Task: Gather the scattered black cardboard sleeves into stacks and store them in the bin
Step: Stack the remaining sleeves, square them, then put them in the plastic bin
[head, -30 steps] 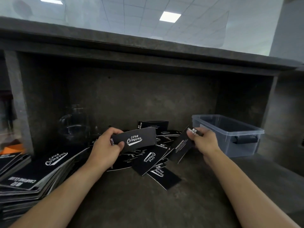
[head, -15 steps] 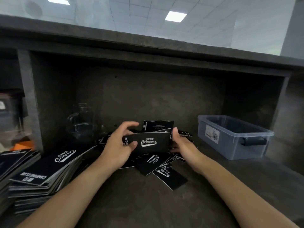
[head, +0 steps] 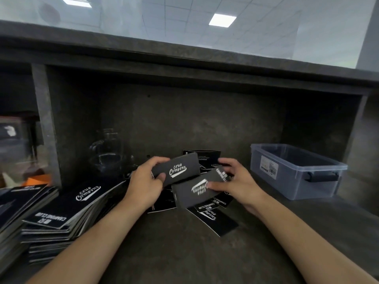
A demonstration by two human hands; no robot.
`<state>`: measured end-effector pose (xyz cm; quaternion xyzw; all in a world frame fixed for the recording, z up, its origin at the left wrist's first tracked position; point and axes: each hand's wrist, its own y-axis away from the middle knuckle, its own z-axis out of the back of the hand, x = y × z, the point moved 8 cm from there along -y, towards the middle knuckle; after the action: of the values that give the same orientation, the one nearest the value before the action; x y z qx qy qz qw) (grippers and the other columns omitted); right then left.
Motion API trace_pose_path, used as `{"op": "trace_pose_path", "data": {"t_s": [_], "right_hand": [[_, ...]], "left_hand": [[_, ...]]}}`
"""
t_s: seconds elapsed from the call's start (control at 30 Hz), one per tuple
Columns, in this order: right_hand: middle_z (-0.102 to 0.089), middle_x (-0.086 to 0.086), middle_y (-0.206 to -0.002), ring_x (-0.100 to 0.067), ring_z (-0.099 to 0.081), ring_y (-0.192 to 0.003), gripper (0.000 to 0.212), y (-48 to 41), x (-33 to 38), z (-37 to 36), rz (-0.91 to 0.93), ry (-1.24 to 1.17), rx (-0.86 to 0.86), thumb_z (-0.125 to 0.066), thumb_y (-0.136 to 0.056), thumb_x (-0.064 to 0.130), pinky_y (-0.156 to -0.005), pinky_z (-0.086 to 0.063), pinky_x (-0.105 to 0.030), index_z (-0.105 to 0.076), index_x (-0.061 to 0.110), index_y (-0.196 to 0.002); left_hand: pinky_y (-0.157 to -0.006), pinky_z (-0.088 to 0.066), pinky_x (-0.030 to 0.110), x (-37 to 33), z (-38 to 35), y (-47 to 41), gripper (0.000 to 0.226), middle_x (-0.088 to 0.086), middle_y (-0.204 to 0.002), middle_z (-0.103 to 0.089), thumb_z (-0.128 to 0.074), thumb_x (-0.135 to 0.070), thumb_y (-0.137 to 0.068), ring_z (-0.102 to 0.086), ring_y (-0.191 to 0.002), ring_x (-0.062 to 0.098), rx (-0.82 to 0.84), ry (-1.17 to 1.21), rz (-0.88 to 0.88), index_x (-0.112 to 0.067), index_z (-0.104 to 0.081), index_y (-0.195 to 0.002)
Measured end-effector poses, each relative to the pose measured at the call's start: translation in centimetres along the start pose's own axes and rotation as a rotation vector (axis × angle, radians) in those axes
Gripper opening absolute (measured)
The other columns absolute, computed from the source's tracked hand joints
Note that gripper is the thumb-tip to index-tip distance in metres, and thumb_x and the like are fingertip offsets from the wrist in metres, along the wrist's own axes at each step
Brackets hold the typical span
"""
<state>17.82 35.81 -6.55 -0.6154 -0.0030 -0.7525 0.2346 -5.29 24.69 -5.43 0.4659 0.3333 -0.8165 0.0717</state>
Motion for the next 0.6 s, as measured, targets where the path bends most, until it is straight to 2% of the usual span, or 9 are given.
{"op": "trace_pose_path", "data": {"t_s": [0.13, 0.27, 0.37, 0.47, 0.5, 0.53, 0.6], "right_hand": [[-0.076, -0.003, -0.106, -0.015, -0.076, -0.092, 0.058, 0.1, 1.6, 4.1, 0.094, -0.356, -0.32, -0.087, -0.072, 0.0, -0.077, -0.058, -0.023, -0.06, 0.016, -0.121], [-0.08, -0.002, -0.101, -0.014, -0.077, -0.09, 0.028, 0.6, 2.4, 6.4, 0.208, -0.407, -0.412, -0.077, -0.088, 0.011, -0.075, -0.061, -0.026, -0.069, 0.01, -0.115], [-0.078, 0.002, -0.097, -0.01, -0.075, -0.088, 0.014, 0.4, 2.8, 5.8, 0.283, -0.139, -0.385, -0.066, -0.098, 0.017, -0.072, -0.058, -0.019, -0.068, 0.016, -0.112], [-0.068, 0.008, -0.1, -0.01, -0.066, -0.088, 0.012, -0.8, 1.2, 2.6, 0.232, 0.389, -0.116, -0.05, -0.106, 0.023, -0.069, -0.048, -0.011, -0.058, 0.021, -0.116], [-0.066, 0.008, -0.101, -0.009, -0.063, -0.089, 0.011, -0.8, 0.4, 1.5, 0.199, 0.53, -0.013, -0.049, -0.107, 0.023, -0.069, -0.046, -0.013, -0.055, 0.024, -0.117], [-0.065, 0.008, -0.103, -0.007, -0.062, -0.091, 0.011, -0.9, -0.3, 0.9, 0.178, 0.604, 0.053, -0.05, -0.106, 0.022, -0.073, -0.046, -0.017, -0.053, 0.027, -0.116], [-0.072, 0.009, -0.105, -0.005, -0.067, -0.093, 0.018, -0.8, 0.1, 0.9, 0.226, 0.529, 0.053, -0.061, -0.101, 0.019, -0.08, -0.051, -0.023, -0.057, 0.031, -0.114]], "left_hand": [[-0.079, -0.064, 0.035, -0.5, 1.4, 0.0, 0.044, -0.005, -0.114, -0.069, -0.058, 0.003, -0.096, -0.069, -0.097, 0.014, -0.135, 0.19, 0.008, -0.034, -0.069, -0.119], [-0.09, -0.057, 0.037, -0.7, 1.0, 0.0, 0.049, -0.004, -0.116, -0.066, -0.059, 0.006, -0.093, -0.064, -0.105, 0.014, -0.057, 0.15, -0.026, -0.039, -0.072, -0.108], [-0.098, -0.045, 0.028, -0.9, -1.0, 0.5, 0.051, -0.003, -0.112, -0.062, -0.06, 0.011, -0.089, -0.058, -0.108, 0.007, 0.138, 0.023, -0.046, -0.037, -0.075, -0.098], [-0.101, -0.043, 0.028, -0.4, -2.3, 0.9, 0.046, -0.002, -0.11, -0.059, -0.063, 0.008, -0.09, -0.058, -0.109, 0.012, 0.247, -0.047, -0.008, -0.037, -0.074, -0.096], [-0.1, -0.042, 0.028, -0.2, -2.4, 0.9, 0.045, -0.002, -0.11, -0.058, -0.063, 0.007, -0.09, -0.057, -0.109, 0.012, 0.256, -0.053, -0.003, -0.037, -0.073, -0.094], [-0.098, -0.041, 0.026, -0.2, -2.4, 0.9, 0.045, -0.003, -0.111, -0.057, -0.063, 0.007, -0.09, -0.057, -0.11, 0.012, 0.261, -0.049, -0.007, -0.037, -0.072, -0.093], [-0.097, -0.037, 0.019, -0.4, -2.6, 0.9, 0.045, -0.005, -0.116, -0.055, -0.065, 0.007, -0.089, -0.055, -0.113, 0.009, 0.275, -0.037, -0.039, -0.038, -0.071, -0.09]]}}
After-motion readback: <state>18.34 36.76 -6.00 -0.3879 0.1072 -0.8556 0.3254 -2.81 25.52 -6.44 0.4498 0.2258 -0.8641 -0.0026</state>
